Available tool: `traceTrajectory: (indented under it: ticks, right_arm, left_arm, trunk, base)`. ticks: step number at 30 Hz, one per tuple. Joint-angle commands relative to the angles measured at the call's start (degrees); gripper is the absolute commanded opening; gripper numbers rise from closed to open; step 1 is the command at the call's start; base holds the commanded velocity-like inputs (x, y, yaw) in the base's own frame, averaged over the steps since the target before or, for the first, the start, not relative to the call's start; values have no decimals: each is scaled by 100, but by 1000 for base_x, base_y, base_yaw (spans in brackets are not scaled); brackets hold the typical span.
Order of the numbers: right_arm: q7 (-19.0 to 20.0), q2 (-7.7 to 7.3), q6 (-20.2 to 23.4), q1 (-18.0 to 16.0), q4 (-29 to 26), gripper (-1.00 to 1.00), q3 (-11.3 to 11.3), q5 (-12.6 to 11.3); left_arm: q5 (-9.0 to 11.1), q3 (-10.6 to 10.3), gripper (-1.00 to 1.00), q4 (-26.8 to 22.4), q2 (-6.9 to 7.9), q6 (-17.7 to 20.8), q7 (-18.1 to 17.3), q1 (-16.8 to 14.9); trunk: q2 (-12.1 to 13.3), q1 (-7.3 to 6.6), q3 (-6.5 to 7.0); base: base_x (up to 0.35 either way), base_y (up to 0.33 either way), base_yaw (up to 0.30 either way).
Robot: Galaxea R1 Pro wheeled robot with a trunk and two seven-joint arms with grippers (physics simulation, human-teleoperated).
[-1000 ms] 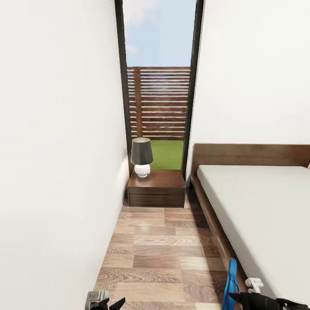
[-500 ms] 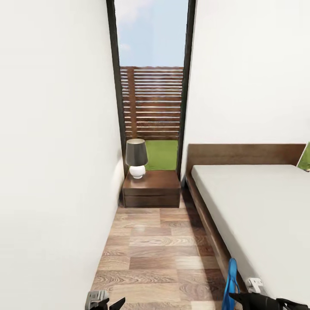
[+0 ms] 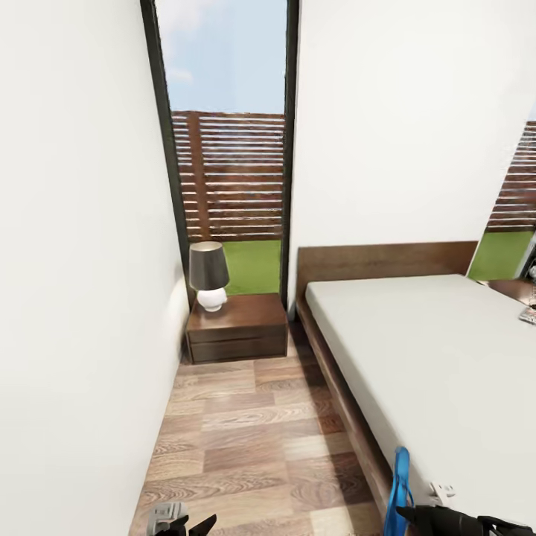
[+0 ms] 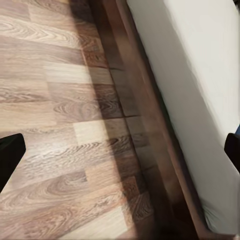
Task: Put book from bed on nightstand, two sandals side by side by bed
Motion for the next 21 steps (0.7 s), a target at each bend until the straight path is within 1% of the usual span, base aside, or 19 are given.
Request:
traceTrajectory:
  ticks: [1,4,9,21]
  right_arm:
    - [40,3,-4,-10,19,-100,40,-58]
    - [40,3,-4,-10,19,-100,40,-58]
    - [43,3,-4,-10,19,-100,40,-58]
    - [49,4,-4,-10,19,-100,40,-58]
  left_arm:
    - [61,-8,100,-6,4,52,-4,-2]
    - [61,-8,100,-2,6,45,-9,-2]
    - [61,-8,100,-2,3,50,-10,-2]
    - [61,-8,100,-3,3,52,-10,-2]
  trunk:
    - [-4,0,-10]
    - [-4,0,-21]
    - [196,-110,49]
    - [677,-373,214]
  base:
    - [0,0,-249]
    - [0,0,-247]
    - [0,0,-188]
    - [0,0,-115]
